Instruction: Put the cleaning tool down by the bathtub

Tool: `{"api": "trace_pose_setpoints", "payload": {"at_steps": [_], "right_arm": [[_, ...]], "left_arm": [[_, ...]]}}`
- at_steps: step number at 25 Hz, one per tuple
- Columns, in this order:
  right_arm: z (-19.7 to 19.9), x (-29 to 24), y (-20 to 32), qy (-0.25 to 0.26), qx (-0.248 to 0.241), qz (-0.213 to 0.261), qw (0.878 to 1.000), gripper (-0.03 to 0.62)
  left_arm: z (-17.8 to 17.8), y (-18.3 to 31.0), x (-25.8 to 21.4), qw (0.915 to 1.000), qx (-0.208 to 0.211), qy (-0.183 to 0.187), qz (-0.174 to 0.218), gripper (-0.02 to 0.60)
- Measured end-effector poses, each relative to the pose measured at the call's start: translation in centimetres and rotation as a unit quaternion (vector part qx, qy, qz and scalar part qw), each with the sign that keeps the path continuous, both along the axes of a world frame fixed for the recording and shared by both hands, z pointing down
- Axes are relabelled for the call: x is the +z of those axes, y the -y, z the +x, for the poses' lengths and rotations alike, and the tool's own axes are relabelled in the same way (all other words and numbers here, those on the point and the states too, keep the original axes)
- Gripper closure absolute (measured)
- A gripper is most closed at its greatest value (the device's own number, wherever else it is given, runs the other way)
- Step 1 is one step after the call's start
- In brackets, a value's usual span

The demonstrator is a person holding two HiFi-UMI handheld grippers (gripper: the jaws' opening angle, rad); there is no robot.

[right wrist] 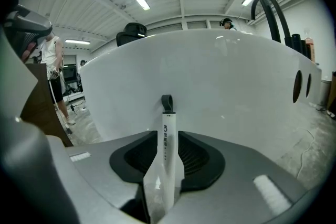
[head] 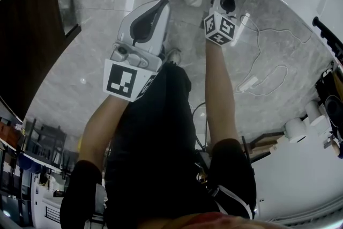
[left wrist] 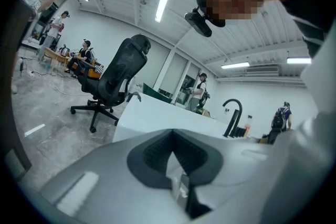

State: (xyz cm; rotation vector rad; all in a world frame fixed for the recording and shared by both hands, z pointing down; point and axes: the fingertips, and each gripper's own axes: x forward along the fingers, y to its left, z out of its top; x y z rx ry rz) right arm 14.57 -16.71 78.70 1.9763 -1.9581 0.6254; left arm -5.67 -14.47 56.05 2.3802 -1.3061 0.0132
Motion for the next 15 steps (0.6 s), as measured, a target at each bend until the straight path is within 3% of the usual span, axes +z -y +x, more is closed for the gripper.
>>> {"api": "trace_pose_setpoints", "payload": {"at_steps": [8, 15], "right_arm": [[-1.0, -5.5, -3.2, 0.003, -0.007, 0.004, 1.000, 0.480], [-1.7, -13.6, -7.6, 0.008, -0.014, 0.003, 1.000, 0.538]], "left_arm": [[-0.3, -2.9, -5.2, 0.9999, -0.003, 0.003, 0.011, 0.574], [0.3, -7.0, -12.5, 0.9998, -0.005, -0.003, 0.019, 0.574]]}}
